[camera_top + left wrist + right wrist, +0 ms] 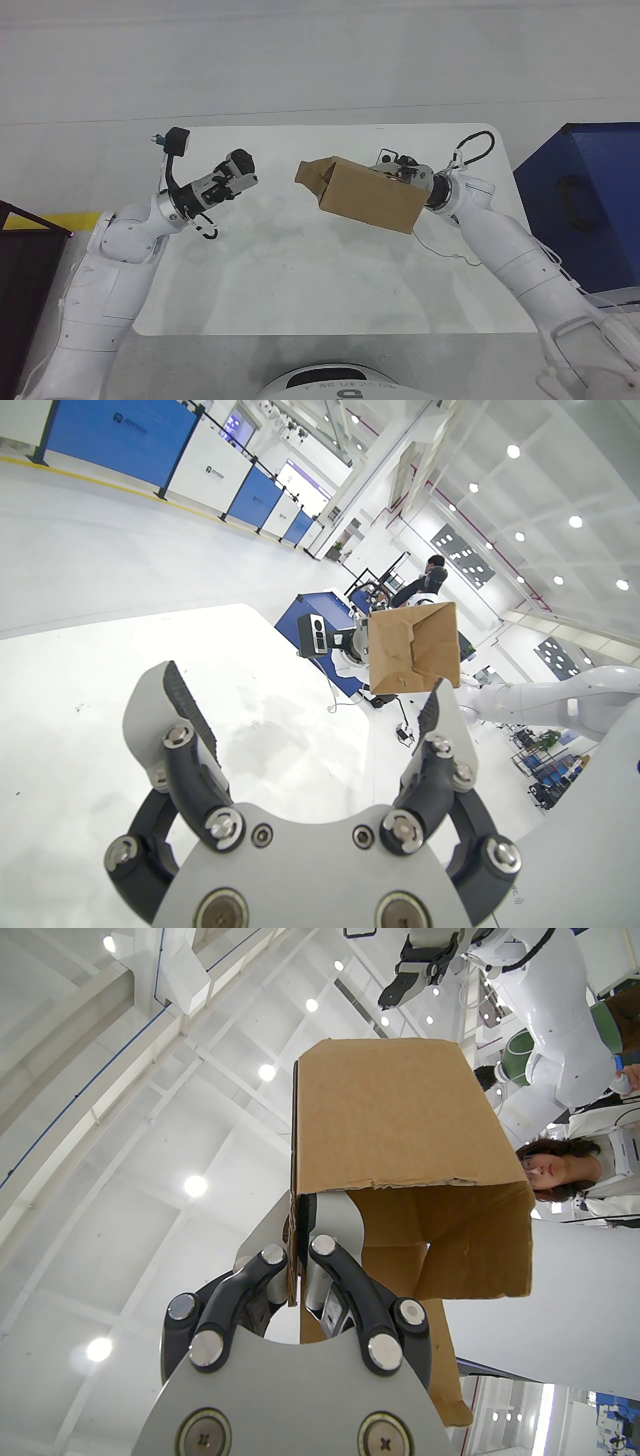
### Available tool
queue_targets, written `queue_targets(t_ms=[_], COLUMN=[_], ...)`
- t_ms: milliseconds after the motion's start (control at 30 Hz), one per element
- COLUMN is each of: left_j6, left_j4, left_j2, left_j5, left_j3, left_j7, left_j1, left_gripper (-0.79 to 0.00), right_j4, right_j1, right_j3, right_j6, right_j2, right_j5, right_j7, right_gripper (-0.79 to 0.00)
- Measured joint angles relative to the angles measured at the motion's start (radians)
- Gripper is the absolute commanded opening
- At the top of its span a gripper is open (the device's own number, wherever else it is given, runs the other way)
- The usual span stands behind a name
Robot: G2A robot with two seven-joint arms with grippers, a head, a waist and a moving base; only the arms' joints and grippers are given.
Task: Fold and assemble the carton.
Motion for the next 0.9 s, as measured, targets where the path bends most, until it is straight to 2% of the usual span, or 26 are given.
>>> queue_targets(t_ms=[667,767,900], left_j6=[0.001,0.034,0.066], left_j4=[0.0,-0.009,0.002], left_j2=[0.0,0.001,0.005], left_j5=[0.0,0.029,0.044], left_j3=[0.0,-0.014,-0.037], left_j7=[0.001,0.025,0.02], left_j1=[0.0,-0.013,-0.051], left_gripper=[0.0,0.0,0.0], right_j4=[0.0,0.0,-0.028], right_j1=[0.0,0.0,0.034], right_j3=[0.0,0.001,-0.034], right_j6=[0.0,0.003,0.103], right_j2=[0.0,-0.001,-0.012], right_j5=[0.0,0.004,0.135], right_j7=[0.0,-0.005,-0.104], right_gripper=[-0.785,-0.785,-0.785])
